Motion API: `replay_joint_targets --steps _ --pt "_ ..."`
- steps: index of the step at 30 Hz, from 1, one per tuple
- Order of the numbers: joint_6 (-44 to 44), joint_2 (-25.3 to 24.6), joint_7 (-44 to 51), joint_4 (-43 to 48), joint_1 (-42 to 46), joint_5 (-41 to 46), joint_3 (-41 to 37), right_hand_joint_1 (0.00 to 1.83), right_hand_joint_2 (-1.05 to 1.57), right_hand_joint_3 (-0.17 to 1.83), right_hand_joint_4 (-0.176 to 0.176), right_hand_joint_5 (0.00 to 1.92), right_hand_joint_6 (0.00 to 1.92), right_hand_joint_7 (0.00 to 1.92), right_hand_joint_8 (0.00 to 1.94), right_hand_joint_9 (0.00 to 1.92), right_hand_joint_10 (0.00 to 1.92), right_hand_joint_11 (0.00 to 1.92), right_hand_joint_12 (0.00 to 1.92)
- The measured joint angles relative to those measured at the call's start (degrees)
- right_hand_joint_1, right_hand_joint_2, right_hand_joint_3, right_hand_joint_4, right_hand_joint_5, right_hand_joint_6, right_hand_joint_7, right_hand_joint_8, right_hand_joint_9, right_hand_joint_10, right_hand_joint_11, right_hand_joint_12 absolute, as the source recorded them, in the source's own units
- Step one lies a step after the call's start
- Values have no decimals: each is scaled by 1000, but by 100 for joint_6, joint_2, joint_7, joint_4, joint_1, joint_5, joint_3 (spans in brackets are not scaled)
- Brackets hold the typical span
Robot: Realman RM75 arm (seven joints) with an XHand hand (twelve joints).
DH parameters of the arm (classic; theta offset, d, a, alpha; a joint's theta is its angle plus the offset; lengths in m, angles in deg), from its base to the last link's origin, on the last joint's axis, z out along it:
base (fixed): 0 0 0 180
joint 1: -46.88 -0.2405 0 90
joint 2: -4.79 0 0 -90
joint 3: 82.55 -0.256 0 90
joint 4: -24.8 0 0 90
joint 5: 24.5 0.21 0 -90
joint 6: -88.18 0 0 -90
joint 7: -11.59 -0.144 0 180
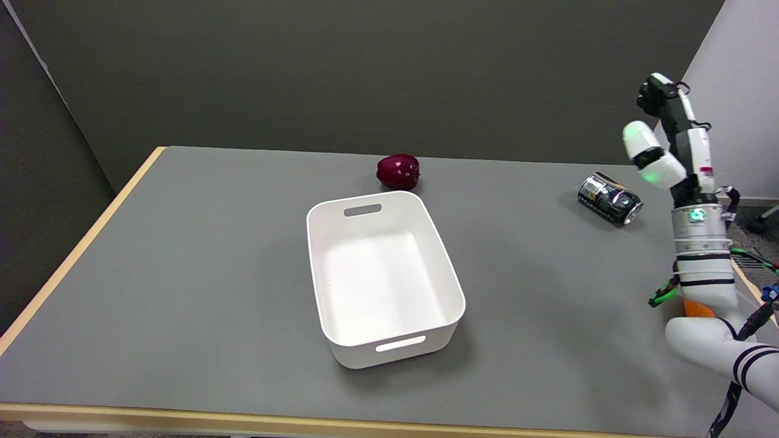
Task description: Pick up the black can.
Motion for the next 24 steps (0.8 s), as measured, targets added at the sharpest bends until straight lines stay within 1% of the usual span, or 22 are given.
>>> replay_joint_targets --steps 6,12,15,18,20,22,24 --pt "-368 -105 1284 674 212 185 -42 459 663 956 -66 191 446 292 467 202 813 -1 1093" --pt "-601 -225 2379 1267 405 575 -33 455 670 950 -61 193 437 306 464 229 842 1 1134" --pt "-606 -279 2834 1531 498 820 11 461 669 950 -59 189 431 303 460 231 844 5 1140" --pt "-532 -333 3257 1773 583 1021 73 543 702 839 -61 216 416 344 427 234 900 1 1198" --pt "-444 -368 3622 1948 643 1157 121 556 699 838 -61 228 433 361 445 253 915 13 1204" --pt "-376 -396 3945 2090 687 1259 157 585 661 888 -62 251 481 394 500 287 931 23 1239" --pt "-302 -424 4399 2259 740 1374 194 584 656 889 -62 255 487 399 504 292 934 24 1240"
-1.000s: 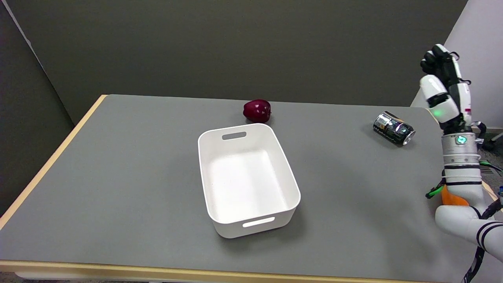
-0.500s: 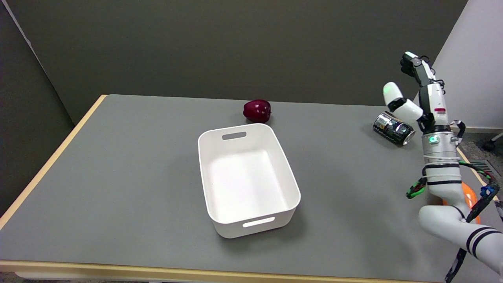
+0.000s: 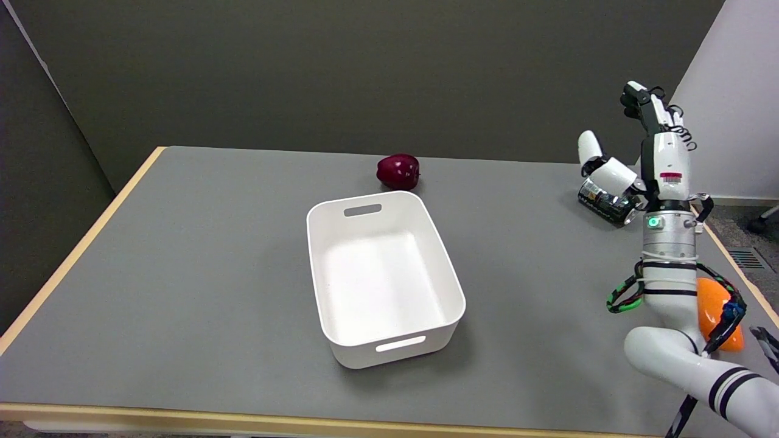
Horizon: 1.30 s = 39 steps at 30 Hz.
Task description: Pick up the black can.
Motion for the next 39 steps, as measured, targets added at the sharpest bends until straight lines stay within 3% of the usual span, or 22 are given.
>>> replay_joint_targets --steps 13,34,39 --pt "66 -66 2860 851 315 1100 118 573 674 842 -76 250 467 371 466 248 923 20 1212" --pt "-1164 167 5439 1121 378 3482 -159 542 665 837 -87 225 433 317 433 192 868 -1 1178" --pt "-1502 216 5895 1127 255 3855 -275 491 613 944 -85 184 455 233 457 132 763 -1 1086"
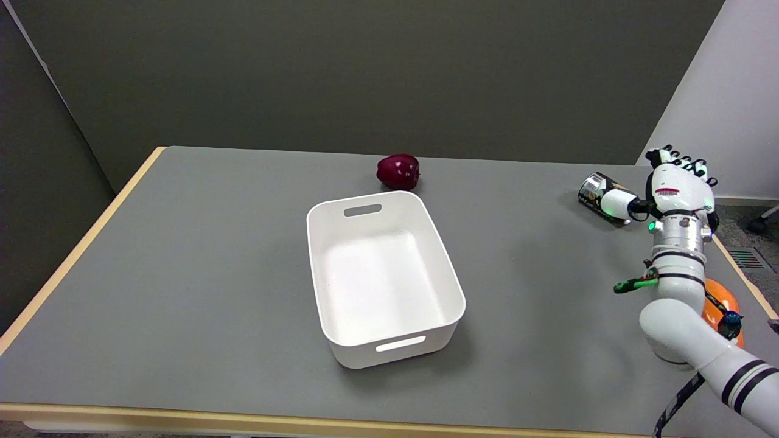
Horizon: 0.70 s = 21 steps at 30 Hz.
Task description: Pick up the black can.
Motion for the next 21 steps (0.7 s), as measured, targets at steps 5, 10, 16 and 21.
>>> replay_joint_targets --steps 5,10,16,21 --pt "-312 52 352 1 -160 318 -80 507 598 957 -85 131 437 116 389 7 645 -1 1030" --pt "-573 101 745 -63 -357 728 -105 525 638 830 -81 148 348 128 289 -1 617 -1 1010" --pt "-786 154 1223 -259 -616 1291 -14 525 636 830 -81 145 345 127 288 -1 619 -1 1011" --pt "-912 189 1577 -442 -796 1716 87 524 637 828 -81 143 345 132 292 -1 633 -1 1020"
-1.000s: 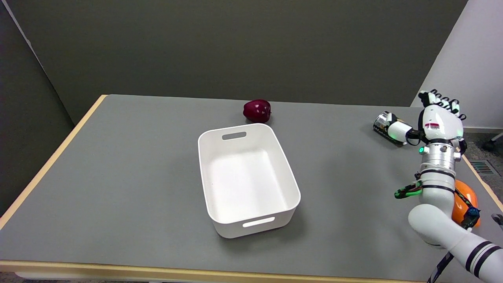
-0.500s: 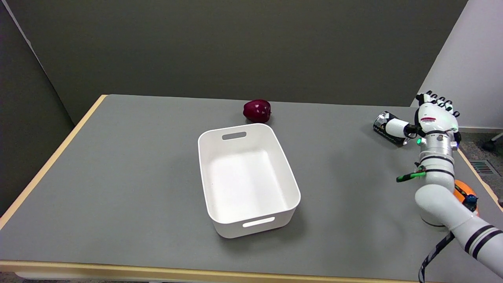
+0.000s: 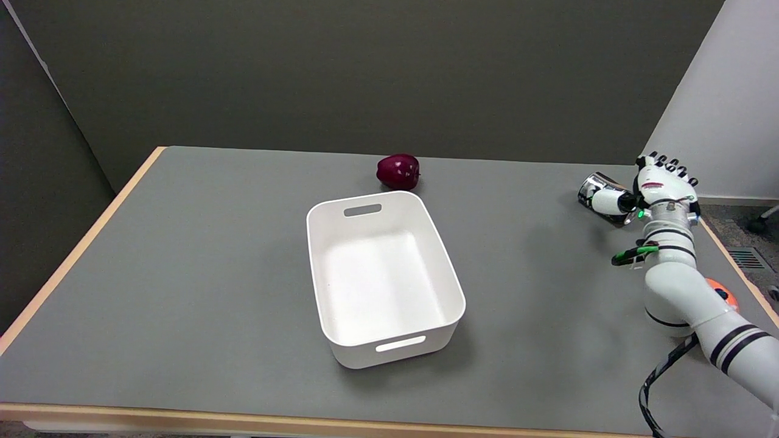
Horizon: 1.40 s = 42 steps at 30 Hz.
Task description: Pick up the black can.
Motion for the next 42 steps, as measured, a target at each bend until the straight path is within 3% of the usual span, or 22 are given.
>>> replay_joint_targets --steps 17,19,42 --pt "-532 67 828 -454 -446 875 219 526 638 833 -84 149 351 154 304 13 672 -1 1060" --pt "-578 73 871 -494 -500 918 237 502 590 944 -85 124 425 124 382 17 679 -1 1068" --pt "-792 76 1087 -1061 -1061 1408 648 528 616 952 -98 157 432 201 406 69 719 -1 1105"
